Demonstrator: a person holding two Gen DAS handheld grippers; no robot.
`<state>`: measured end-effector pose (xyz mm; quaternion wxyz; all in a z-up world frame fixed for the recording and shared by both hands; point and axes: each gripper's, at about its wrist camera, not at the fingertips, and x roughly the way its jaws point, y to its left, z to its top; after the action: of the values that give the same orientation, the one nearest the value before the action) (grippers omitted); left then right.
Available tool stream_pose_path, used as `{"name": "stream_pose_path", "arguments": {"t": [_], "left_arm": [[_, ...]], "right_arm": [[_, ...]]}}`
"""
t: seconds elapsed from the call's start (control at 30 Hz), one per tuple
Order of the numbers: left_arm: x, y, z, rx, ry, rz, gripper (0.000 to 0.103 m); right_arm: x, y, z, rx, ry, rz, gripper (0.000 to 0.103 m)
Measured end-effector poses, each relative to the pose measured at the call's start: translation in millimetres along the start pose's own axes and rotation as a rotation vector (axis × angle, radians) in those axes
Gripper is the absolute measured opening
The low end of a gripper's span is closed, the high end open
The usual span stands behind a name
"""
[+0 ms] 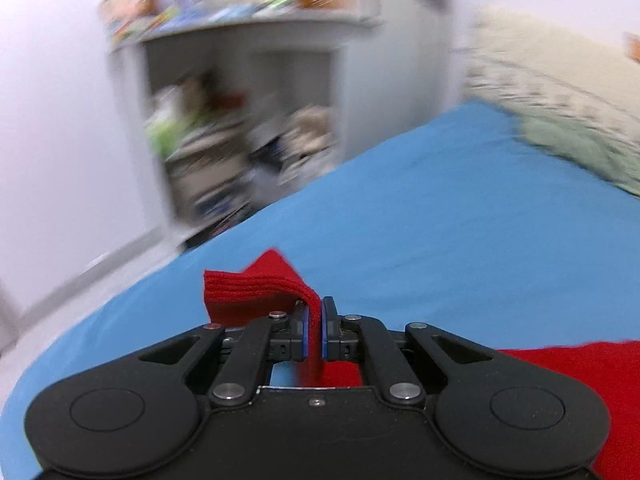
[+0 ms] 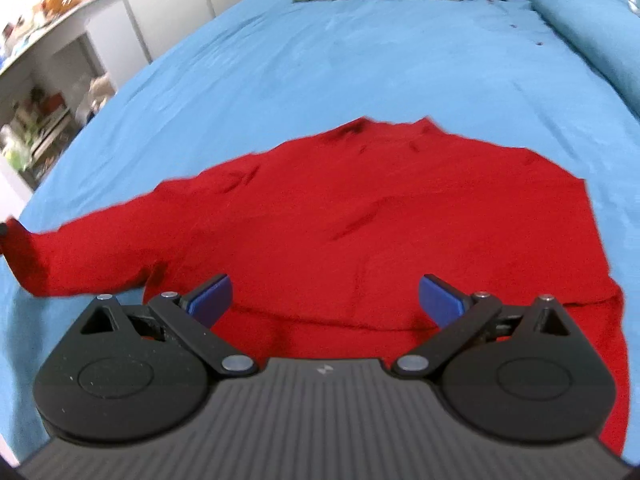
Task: Fold small clothes
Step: 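Fold the held sleeve across the sweater body and open the left tool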
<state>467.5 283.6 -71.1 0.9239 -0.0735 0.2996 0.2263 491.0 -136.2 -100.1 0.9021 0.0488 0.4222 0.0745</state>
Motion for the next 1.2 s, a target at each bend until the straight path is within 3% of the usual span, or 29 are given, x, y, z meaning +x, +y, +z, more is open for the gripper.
{"name": "stream_pose_path", "arguments": {"t": [0.2,0.33,0.4,0.57,0.63,0.77,0.9,1.03,1.2], "left_arm": [[-69.1,-148.4,-8.5,0.209,-0.067,-0.339,0.005],[-84.6,-241.2,-53.3,0.323,-0.010,-0.506,0.005],[-81.8,-280.0,-83.6,0.373,0.039,-0.540,0.005],[-63.6,-343.8,-156.3,0.490,0.153,-0.514,0.005],[-55.6,-347.0,-167.7,0.512,0.183,-0.501,0.006],[-61.1,-341.3,-174.3,0.541,0.169,-0.516,0.013],[-69.9,-316.3,-163.5,0.546,0.177,-0.513,0.062],[-69.9,-276.7,-145.6,0.576,0.205,-0.437,0.072],[-49.0,-213.8,-130.5,0.544,0.224,-0.316,0.073]], "right_arm": [[-19.8,-50.8,13.5,0.068,-0.048,-0.050,0.103],[-32.4,-91.6,15.8,0.115,-0.076,-0.080,0.103],[-34.0,-112.2,13.6,0.131,-0.077,-0.101,0.103],[-28.1,-155.1,2.1,0.184,-0.059,-0.132,0.103],[-27.1,-164.7,-2.5,0.190,-0.055,-0.136,0.103],[-22.9,-172.8,-5.8,0.189,-0.045,-0.128,0.103],[-23.1,-168.8,2.3,0.182,-0.047,-0.085,0.103],[-11.7,-143.2,20.5,0.074,-0.009,0.021,0.103],[27.4,-81.6,28.5,-0.152,0.035,0.104,0.103]]}}
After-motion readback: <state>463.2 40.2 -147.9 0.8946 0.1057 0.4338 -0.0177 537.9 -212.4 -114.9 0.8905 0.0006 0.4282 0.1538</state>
